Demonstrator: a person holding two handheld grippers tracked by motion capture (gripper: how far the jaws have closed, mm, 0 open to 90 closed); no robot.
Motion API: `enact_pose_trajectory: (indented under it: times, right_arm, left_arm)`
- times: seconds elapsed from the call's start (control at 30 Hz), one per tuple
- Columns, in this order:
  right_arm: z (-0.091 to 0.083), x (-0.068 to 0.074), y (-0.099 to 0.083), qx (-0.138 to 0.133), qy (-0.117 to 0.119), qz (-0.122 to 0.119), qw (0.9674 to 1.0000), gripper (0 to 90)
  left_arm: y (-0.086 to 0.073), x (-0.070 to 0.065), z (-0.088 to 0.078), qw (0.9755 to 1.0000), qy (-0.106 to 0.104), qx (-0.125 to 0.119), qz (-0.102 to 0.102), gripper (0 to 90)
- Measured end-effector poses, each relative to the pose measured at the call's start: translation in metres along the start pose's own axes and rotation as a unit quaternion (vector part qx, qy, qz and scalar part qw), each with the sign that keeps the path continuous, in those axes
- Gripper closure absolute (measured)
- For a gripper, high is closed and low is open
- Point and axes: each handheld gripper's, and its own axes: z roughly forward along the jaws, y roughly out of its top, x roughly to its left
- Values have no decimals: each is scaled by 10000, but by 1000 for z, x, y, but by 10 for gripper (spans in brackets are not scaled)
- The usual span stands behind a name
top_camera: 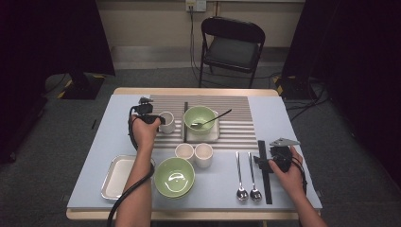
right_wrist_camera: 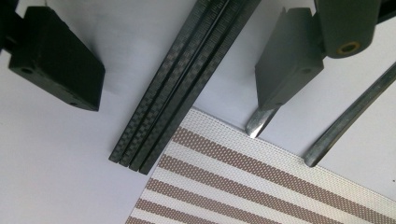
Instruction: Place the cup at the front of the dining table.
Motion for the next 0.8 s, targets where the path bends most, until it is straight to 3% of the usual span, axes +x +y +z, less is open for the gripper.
enact_pose_trajectory:
  times: [0.8]
  right_arm:
    - [0,0,0,3,7,-6,10000,149]
  left_arm:
    - [0,-2,0,10000,31,-50,18,616]
